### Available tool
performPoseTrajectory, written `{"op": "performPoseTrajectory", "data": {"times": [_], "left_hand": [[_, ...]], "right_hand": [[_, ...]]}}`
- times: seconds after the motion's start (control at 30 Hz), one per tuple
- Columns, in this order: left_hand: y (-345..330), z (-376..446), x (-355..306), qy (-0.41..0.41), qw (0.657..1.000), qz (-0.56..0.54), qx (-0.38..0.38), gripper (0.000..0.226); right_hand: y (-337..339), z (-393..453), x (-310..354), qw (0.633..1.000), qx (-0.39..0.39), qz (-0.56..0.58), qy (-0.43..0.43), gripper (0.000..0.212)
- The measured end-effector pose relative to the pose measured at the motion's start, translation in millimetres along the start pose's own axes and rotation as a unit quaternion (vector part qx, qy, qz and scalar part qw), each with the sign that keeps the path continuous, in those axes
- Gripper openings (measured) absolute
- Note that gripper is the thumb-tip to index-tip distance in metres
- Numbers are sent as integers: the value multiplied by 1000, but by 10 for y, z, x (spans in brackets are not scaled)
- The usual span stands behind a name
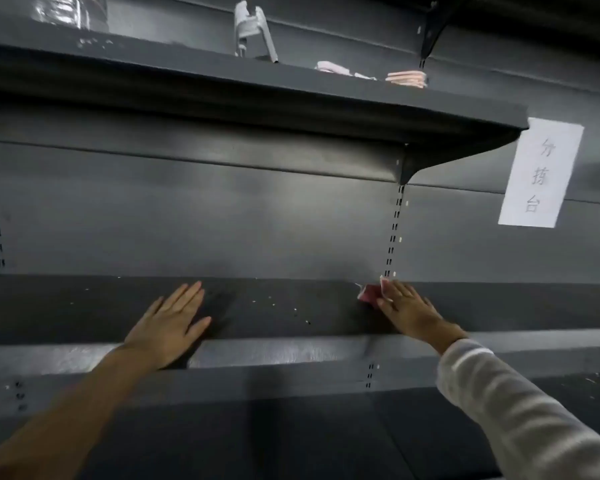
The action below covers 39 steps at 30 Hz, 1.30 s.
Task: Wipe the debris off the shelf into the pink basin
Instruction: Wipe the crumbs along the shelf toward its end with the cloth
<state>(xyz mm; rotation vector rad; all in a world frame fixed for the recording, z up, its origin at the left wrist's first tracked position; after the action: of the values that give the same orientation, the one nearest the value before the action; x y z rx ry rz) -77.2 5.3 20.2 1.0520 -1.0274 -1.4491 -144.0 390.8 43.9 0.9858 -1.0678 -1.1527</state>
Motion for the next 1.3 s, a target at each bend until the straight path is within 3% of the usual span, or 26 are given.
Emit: {"op": "performPoseTrajectory", "data": {"times": [0.13, 0.27, 0.33, 0.43, 0.57, 0.63, 0.7, 0.73, 0.77, 0.87, 1.0, 1.13, 1.2, 1.3], "left_hand": [[-92, 86, 174, -6, 1000, -23, -20, 66], [9, 2, 59, -57, 994, -50, -78, 103], [105, -66, -59, -100, 989, -34, -106, 91], [156, -104, -132, -136, 985, -21, -103, 72], [118, -195, -66, -185, 976, -16, -115, 66], [105, -234, 24, -190, 974, -20, -126, 66], [96, -260, 87, -189, 972, -28, -136, 67], [90, -268, 92, -191, 971, -30, -141, 66], [86, -277, 82, -196, 969, -30, -149, 65], [86, -290, 35, -203, 965, -33, -165, 64], [91, -289, 33, -198, 965, -29, -170, 65], [93, -304, 58, -188, 967, -32, -171, 67], [111, -315, 91, -180, 967, -31, -178, 69], [133, -337, 141, -165, 967, -34, -191, 71]], "right_hand": [[-73, 442, -402, 999, 21, 11, -46, 65], [-198, 697, -464, 996, 34, 71, -38, 75], [-290, 745, -462, 987, 57, 146, -43, 72], [-379, 767, -488, 981, 73, 167, -71, 45], [-406, 820, -437, 977, 26, 193, -89, 9], [-465, 817, -355, 979, 29, 181, -93, 22], [-586, 798, -298, 985, 80, 111, -106, 66], [-624, 798, -268, 985, 95, 96, -112, 78], [-630, 796, -198, 984, 103, 91, -110, 80], [-630, 778, 124, 989, 97, 69, -88, 56], [-718, 745, 746, 992, 104, 56, -35, 49], [-619, 694, 1237, 993, 57, 97, 29, 35], [-507, 691, 1195, 994, 33, 105, 24, 34], [-284, 666, 663, 988, -5, 145, -58, 41]]}}
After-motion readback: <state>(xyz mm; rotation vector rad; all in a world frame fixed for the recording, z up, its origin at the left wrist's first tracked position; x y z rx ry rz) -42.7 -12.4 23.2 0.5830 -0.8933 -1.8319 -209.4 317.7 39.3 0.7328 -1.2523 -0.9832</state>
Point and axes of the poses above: each hand's wrist, its own z-axis towards the middle knuckle, its own y-axis out of the back of the hand, x = y × z, the point moved 8 cm from there along z, towards the middle knuckle, and after that the axes turned 6 degrees about -z, right-handed, at the moved point
